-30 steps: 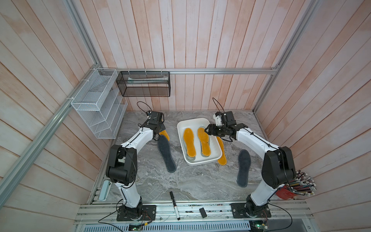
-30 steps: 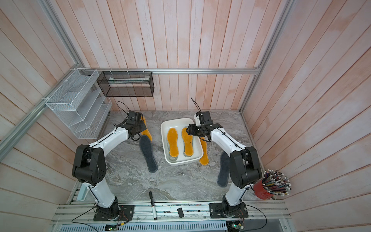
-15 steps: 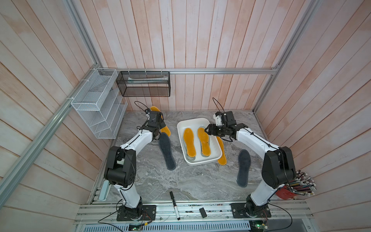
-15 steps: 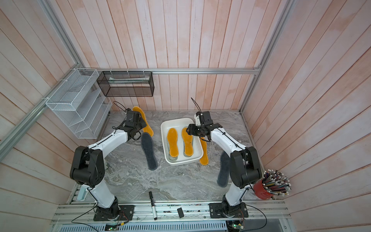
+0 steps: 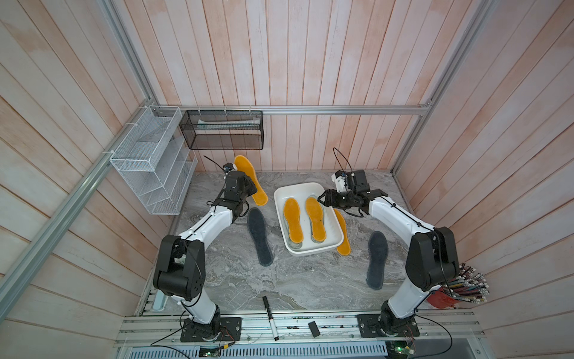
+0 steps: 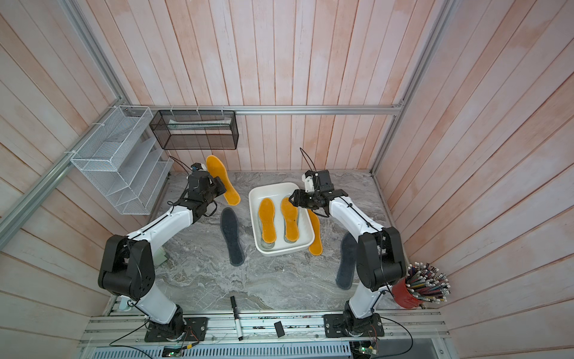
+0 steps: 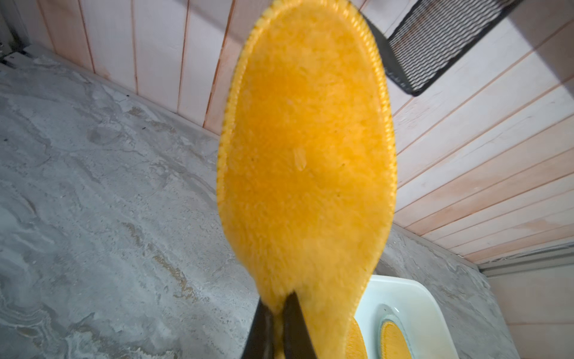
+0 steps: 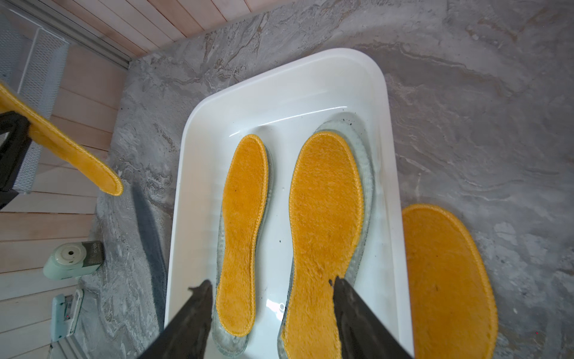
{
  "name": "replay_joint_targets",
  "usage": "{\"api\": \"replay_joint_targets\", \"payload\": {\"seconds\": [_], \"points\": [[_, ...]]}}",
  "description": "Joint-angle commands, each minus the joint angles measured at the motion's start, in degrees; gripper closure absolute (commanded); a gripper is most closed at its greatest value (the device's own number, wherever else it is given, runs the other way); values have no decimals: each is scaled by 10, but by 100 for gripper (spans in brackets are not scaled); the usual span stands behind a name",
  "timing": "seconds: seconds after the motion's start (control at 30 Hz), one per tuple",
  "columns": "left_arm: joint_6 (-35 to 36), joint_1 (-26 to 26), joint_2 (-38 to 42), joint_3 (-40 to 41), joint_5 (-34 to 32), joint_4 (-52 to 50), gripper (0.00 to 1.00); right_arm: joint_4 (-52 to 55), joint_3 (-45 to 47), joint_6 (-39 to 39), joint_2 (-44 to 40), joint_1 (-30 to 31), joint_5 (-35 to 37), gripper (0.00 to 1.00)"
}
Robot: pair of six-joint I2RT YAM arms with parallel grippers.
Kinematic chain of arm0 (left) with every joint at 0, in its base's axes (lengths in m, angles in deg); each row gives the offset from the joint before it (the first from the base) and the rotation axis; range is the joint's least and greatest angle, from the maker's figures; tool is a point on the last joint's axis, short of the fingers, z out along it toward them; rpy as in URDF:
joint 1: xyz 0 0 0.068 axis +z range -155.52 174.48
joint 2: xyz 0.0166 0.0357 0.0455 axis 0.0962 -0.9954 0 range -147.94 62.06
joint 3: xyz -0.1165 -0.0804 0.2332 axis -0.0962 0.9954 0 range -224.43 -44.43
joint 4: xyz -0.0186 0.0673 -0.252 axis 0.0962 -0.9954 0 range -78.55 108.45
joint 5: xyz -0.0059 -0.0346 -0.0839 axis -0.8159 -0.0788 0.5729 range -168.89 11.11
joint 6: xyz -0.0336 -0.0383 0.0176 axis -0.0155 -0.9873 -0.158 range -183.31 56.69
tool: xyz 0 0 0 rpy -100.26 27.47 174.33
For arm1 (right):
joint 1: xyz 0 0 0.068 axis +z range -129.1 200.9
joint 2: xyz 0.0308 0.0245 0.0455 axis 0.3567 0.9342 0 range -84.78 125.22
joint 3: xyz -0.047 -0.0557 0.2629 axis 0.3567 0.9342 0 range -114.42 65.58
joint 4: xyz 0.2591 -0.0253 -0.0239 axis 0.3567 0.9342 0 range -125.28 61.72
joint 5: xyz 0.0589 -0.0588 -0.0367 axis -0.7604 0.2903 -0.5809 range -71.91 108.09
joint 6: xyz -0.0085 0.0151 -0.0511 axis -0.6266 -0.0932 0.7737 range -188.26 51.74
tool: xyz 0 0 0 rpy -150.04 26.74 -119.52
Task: Put the insoles into the storage box
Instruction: Pick up the insole from the center of the board.
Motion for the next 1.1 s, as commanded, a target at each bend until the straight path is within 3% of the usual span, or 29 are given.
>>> {"api": "replay_joint_targets", "payload": {"seconds": [0.0, 0.17, 0.3, 0.5, 0.73, 1.07], "points": [[19, -4, 21, -9, 16, 24, 100, -16, -27, 17, -5, -2, -47, 37], [37, -29, 36, -13, 19, 19, 100, -28, -53, 20, -8, -4, -76, 37], [83, -89, 33, -32, 15, 2, 100, -65, -69, 0, -10, -4, -96, 38], [53, -151, 16, -31, 47, 15, 100, -120, -90, -27, -4, 1, -115, 39], [32, -184, -10, -47, 82, 19, 100, -113, -136, -27, 26, 22, -117, 40], [10, -195, -27, -63, 89, 9, 100, -99, -127, -13, 25, 36, -111, 43]]}}
